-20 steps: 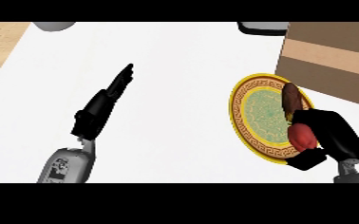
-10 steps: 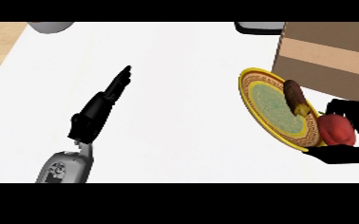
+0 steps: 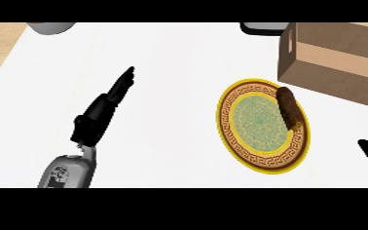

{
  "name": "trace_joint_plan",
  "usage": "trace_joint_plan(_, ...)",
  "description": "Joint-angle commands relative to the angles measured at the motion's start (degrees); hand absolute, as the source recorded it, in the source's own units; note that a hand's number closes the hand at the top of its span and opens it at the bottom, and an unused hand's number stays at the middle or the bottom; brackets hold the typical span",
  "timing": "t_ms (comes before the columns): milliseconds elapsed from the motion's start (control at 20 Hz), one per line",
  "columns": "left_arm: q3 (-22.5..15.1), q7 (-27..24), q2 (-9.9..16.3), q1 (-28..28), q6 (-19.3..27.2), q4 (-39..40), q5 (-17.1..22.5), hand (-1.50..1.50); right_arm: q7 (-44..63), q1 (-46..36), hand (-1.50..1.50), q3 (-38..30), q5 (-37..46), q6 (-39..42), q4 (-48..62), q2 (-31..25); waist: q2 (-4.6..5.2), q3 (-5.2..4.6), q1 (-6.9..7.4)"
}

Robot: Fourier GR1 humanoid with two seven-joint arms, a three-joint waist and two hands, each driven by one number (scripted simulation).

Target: Pick the bell pepper from the plate and place it in the cardboard box

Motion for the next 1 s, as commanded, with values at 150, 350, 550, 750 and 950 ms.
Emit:
trace_joint_plan(150, 0.1, -0.6, 0.2, -0.8, -1.6, 0.9, -0.3, 0.0, 13.1, -7.3, 1.5, -6.3, -6.3, 6.2, -4.5, 0.5, 0.26, 0.02, 0.85)
trace_joint_plan(350, -0.1, -0.9, -0.6, -0.4, -0.7, 0.6, -1.1, 0.0, 14.2, -16.8, 1.5, -9.0, -6.6, 6.4, 5.5, -5.0, 0.33, 0.03, 1.33)
trace_joint_plan(550, 1.4, 1.0, 0.5, 1.8, -2.2, -3.2, 0.5, 0.0, 12.9, -18.3, 1.5, -9.7, -7.0, 6.5, 10.3, -5.1, 0.25, 0.05, 1.2)
trace_joint_plan(750, 0.5, -0.1, -0.4, 0.9, -2.6, -1.9, -0.2, 0.0, 9.4, -23.1, 1.5, -8.1, -4.8, 3.1, 19.6, -6.0, 0.32, 0.06, 1.27)
trace_joint_plan(950, 1.1, -1.2, -0.6, -0.8, -2.4, 0.8, -0.5, 0.0, 5.5, -30.0, 1.5, -7.9, -3.9, 0.3, 32.1, -8.6, 0.45, 0.06, 1.57)
